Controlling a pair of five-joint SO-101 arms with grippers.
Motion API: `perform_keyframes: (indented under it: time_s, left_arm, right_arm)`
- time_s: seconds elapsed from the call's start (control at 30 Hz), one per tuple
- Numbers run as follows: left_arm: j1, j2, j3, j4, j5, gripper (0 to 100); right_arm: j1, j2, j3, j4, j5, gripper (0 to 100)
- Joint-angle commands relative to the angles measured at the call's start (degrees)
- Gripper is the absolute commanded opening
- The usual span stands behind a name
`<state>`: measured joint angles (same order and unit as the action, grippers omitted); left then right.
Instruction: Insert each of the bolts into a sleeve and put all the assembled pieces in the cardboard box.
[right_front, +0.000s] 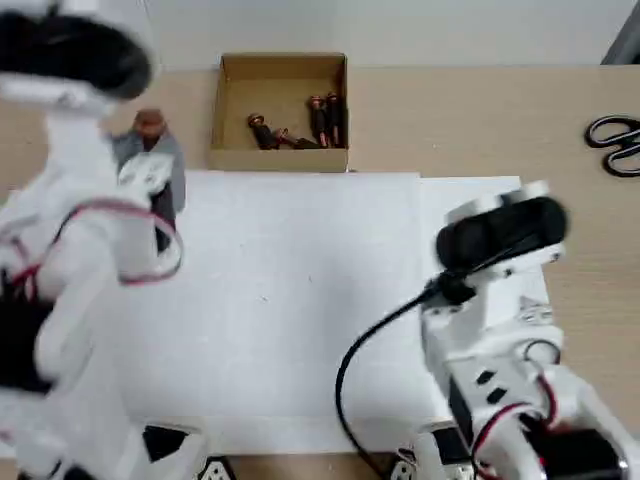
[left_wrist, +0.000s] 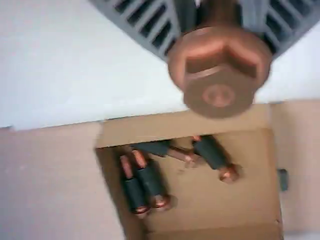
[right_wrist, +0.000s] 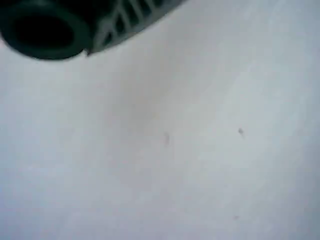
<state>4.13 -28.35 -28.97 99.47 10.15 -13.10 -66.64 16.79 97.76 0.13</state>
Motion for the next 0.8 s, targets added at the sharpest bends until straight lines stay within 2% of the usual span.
perform_keyframes:
  time_s: [0.0, 0.07, 0.27, 0.43, 0.53, 0.67, 0.77]
  left_arm:
    - [-0.26, -10.37, 10.86, -0.62, 15.38, 1]
    - [-0.62, -15.38, 19.74, -2.64, 21.54, 1]
    - [-0.35, -30.95, 46.73, -16.35, 30.24, 1]
    - [-0.26, -44.66, 68.26, -29.71, 32.44, 1]
    - [-0.26, -52.75, 79.16, -36.4, 32.35, 1]
    - [0.26, -62.68, 88.4, -40.26, 32.26, 1]
    - [4.4, -68.92, 92.53, -40.0, 32.26, 1]
  right_arm:
    - [-3.65, -6.73, 5.01, -1.98, 0.44, 0.2]
    - [-3.82, -10.51, 10.64, -4.18, 0.62, 0.2]
    - [-5.05, -19.3, 24.7, -12.7, 0.7, 0.2]
    - [-14.37, -23.87, 34.02, -16.75, 0.79, 0.2]
    - [-17.63, -27.21, 39.21, -20.35, 4.66, 0.2]
    - [-19.56, -31.43, 44.92, -21.93, 8.44, 0.2]
    - [-22.02, -34.07, 48.09, -21.93, 8.88, 0.2]
